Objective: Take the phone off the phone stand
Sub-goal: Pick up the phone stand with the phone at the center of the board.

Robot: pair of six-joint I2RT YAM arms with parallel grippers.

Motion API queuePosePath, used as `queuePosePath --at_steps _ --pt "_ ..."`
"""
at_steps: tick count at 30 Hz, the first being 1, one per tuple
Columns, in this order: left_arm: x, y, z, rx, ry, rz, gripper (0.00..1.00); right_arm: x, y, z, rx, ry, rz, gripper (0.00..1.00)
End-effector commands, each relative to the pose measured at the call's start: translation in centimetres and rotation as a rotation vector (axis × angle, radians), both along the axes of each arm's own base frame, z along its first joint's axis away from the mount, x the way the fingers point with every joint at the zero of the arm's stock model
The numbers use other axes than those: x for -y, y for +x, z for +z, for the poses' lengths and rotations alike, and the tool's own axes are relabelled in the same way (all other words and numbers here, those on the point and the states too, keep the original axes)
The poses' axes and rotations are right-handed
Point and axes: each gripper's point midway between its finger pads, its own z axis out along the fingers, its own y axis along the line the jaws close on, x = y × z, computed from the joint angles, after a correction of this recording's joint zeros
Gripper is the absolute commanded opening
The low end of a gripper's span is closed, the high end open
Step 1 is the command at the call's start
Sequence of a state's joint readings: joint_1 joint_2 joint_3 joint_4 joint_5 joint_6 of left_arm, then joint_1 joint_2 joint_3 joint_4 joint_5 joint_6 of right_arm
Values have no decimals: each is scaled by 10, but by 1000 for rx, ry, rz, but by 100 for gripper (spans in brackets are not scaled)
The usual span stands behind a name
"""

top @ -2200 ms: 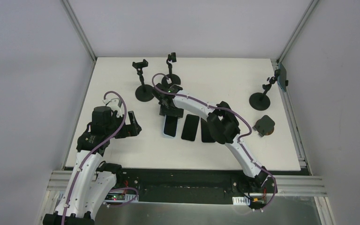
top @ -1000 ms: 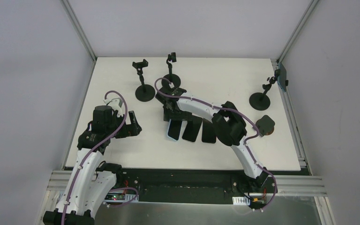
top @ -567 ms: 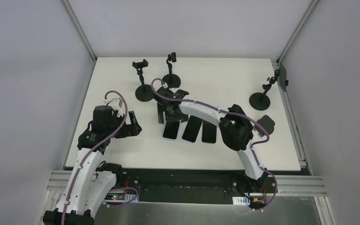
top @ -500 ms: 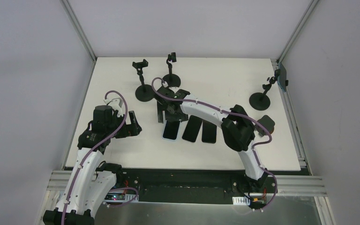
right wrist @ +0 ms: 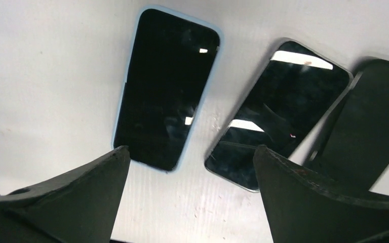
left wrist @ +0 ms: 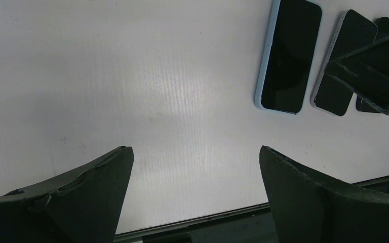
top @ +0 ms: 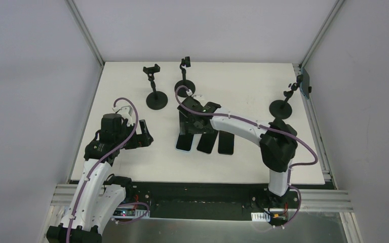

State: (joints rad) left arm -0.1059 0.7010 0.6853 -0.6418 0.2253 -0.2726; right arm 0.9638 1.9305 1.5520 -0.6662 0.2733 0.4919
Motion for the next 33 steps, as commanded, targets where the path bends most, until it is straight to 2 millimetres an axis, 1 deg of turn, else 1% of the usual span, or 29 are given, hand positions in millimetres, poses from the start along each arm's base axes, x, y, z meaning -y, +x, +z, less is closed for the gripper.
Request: queuePosePath --at_steps 1,4,7,8,10,13,14,15,17,20,22,24,25,26,30,32,33 --pt "0 2 11 24 10 -6 99 21 11 74 179 104 -38 95" --pt "-1 2 12 29 11 -5 99 52 12 93 225 110 -80 95" --pt "1 1 14 35 4 -12 99 94 12 109 248 128 -129 95" --pt "1 1 14 34 4 -12 99 108 13 118 263 146 -141 95" --pt "1 1 14 33 4 -12 99 141 19 135 315 169 -198 96" --pt "0 1 15 39 6 -10 99 202 30 164 387 193 -354 96" --pt "0 1 15 40 7 -8 99 230 33 176 422 197 -429 96" --pt "0 1 15 43 8 -7 99 249 34 184 445 196 -485 96" --pt "0 1 15 45 9 -6 99 284 34 199 482 192 -589 96" --pt "-1 1 15 46 9 -4 99 326 32 215 505 191 -716 96" --pt "-1 1 15 45 9 -5 99 349 30 223 501 190 -785 97" --pt "0 1 15 45 8 -5 99 367 28 230 475 187 -832 98" --pt "0 1 15 44 7 -8 99 375 26 228 442 178 -849 98" --pt "0 1 15 44 8 -7 99 382 24 232 435 167 -864 99" --pt "0 1 15 41 6 -9 99 406 34 229 356 185 -902 99" --pt "1 1 14 38 5 -10 99 414 44 226 336 227 -914 99" --pt "1 1 14 38 4 -12 99 414 50 225 327 263 -904 99"
